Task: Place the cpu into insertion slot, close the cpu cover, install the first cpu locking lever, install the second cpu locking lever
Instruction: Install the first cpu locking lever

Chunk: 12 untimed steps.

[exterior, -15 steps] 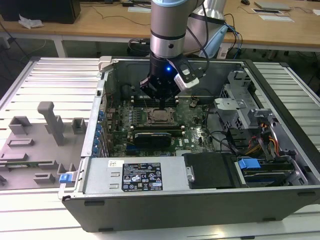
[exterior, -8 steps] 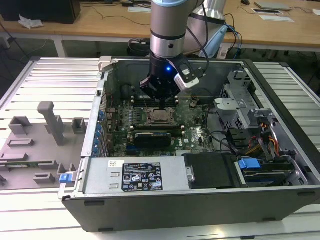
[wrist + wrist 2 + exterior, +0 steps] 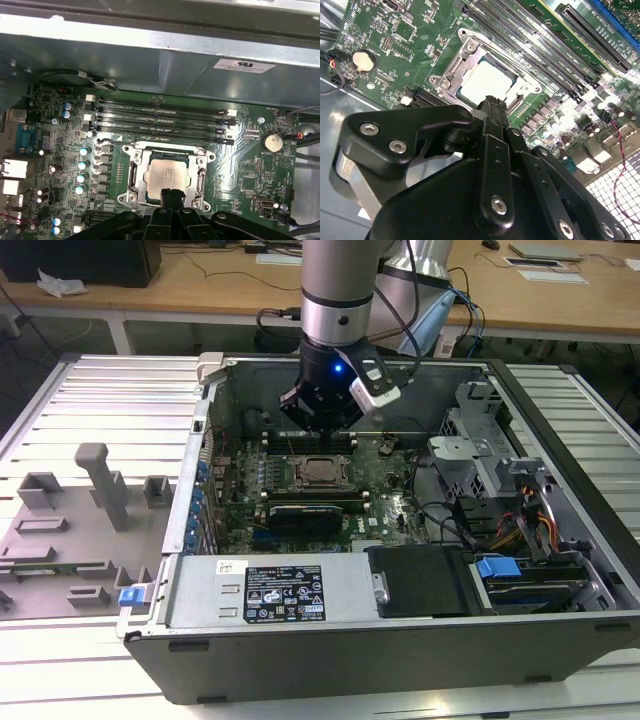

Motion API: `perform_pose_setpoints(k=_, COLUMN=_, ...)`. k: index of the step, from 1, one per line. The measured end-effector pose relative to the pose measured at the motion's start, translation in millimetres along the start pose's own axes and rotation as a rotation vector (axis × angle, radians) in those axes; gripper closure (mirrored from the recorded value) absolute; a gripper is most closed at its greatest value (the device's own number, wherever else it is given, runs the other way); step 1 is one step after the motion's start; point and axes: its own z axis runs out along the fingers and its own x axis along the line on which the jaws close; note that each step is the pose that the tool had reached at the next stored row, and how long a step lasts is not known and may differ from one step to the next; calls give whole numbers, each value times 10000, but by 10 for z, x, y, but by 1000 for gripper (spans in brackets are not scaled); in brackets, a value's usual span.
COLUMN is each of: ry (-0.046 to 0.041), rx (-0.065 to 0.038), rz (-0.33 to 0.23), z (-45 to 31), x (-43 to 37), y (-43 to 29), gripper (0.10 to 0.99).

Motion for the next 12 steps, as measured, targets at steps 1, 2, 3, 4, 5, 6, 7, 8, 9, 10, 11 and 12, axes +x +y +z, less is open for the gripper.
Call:
perform_pose_setpoints(k=1, ry=0, rx=2, rz=0, z=-1, x=12, y=1, gripper=980)
perform_pose_setpoints(k=2, ry=0, rx=1, rz=-1, z=-1, x=28, y=3, gripper=980)
perform_pose_setpoints(k=3, ry=0, rx=1, rz=-2, z=-1, x=58, y=9, gripper=980)
perform_pose_setpoints(k=4, ry=0, rx=1, rz=-2, z=-1, x=81, y=14, gripper=980)
perform_pose_setpoints(k=5, ry=0, rx=1, rz=-1, z=-1, x=111, y=22, gripper=980)
perform_pose_setpoints(k=6, ry=-1, rx=1, rz=0, z=-1, x=131, y=26, gripper=980)
perform_pose_setpoints(k=7, ry=-2, rx=1, rz=-1, z=-2, x=172, y=35, gripper=980)
perform_pose_setpoints(k=8, ry=-8, rx=2, rz=0, z=-2, x=242, y=49, gripper=980)
perform_pose_setpoints(k=9, ry=-13, rx=3, rz=-2, z=-3, x=307, y=63, gripper=980)
perform_pose_setpoints(k=10, ry=-17, rx=3, rz=0, z=-3, x=363, y=75, gripper=980)
perform_pose_setpoints(k=11, ry=-22, rx=3, rz=-2, z=-4, x=426, y=88, gripper=980)
perform_pose_setpoints(k=12, ry=-25, rx=4, rz=-2, z=-4, x=454, y=95, gripper=980)
